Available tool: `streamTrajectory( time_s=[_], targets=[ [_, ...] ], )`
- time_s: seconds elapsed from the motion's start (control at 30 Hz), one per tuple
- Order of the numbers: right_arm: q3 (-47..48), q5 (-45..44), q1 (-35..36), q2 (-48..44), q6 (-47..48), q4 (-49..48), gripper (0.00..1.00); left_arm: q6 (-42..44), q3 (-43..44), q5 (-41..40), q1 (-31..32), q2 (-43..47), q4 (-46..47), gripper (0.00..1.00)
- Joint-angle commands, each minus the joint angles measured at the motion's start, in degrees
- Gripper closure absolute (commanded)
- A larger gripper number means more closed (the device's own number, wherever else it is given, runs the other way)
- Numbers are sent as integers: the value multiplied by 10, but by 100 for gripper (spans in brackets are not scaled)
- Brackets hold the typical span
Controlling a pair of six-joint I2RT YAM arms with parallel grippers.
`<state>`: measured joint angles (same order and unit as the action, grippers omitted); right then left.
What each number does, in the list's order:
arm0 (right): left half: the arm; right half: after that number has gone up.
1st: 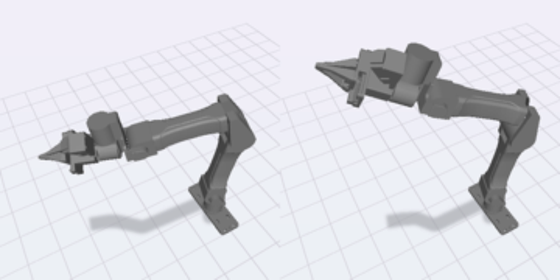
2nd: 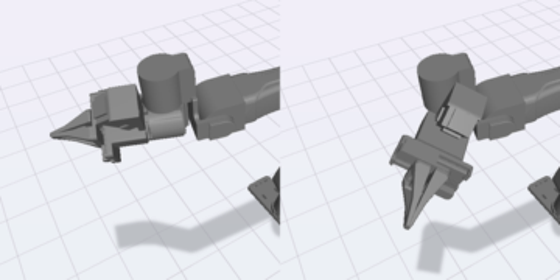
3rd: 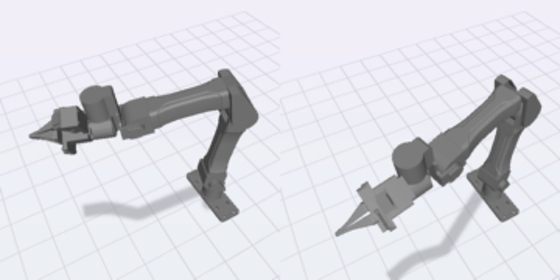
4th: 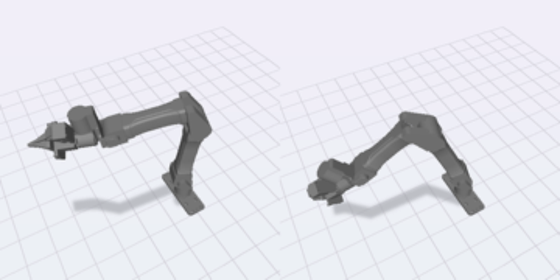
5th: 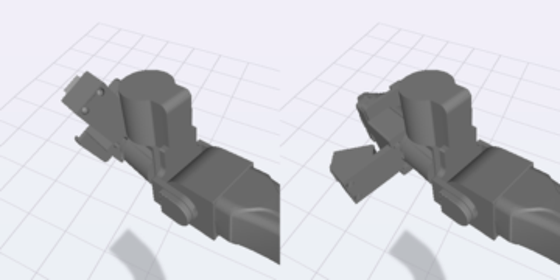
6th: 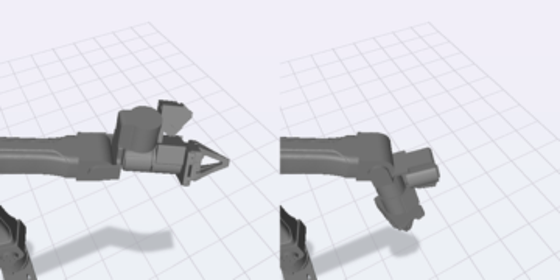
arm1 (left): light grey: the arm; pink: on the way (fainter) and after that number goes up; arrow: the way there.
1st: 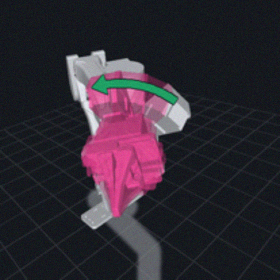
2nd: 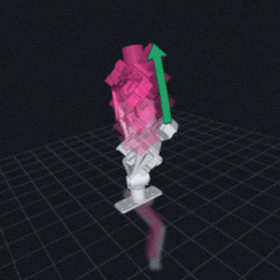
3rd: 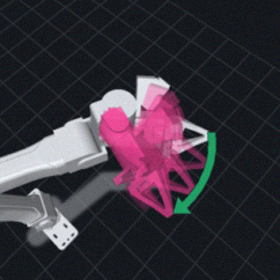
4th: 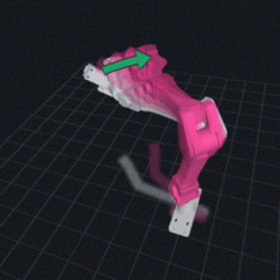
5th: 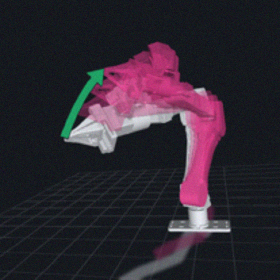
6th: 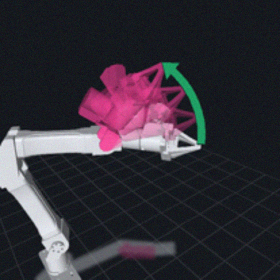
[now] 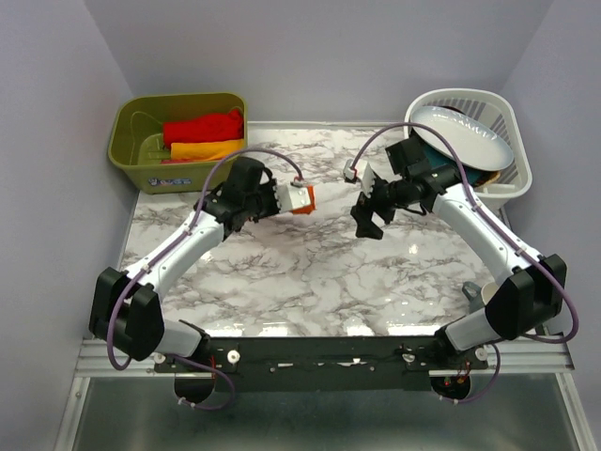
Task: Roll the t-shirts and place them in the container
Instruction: Pick up the T-shirt from the center of the board, then place the T-shirt in the bin.
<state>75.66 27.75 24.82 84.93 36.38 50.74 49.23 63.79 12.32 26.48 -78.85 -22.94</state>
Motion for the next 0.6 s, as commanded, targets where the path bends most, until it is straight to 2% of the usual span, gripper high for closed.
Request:
streamTrajectory(
  time_s=[0.0,0.1,0.3,0.37,0.4,0.5,0.57],
  targets=[
    [12,-34,-1,-20,-33,-13,0,10,79,-3,-11,3,-57,100],
    [18,-34,-1,-10,-41,-15,0,4,126,-21,-37,-7,-44,100],
    [32,-51,-10,20,-82,-51,0,-30,293,-112,-147,-72,-26,100],
    [46,-50,-13,31,-88,-43,0,-40,351,-142,-202,-109,-11,100],
    [54,-44,-19,54,-106,-37,0,-57,432,-203,-250,-174,9,100],
    [67,-32,-26,76,-119,-27,0,-84,536,-244,-302,-255,-30,100],
    [78,-22,-28,87,-113,-19,0,-101,562,-254,-325,-285,-29,100]
  ],
)
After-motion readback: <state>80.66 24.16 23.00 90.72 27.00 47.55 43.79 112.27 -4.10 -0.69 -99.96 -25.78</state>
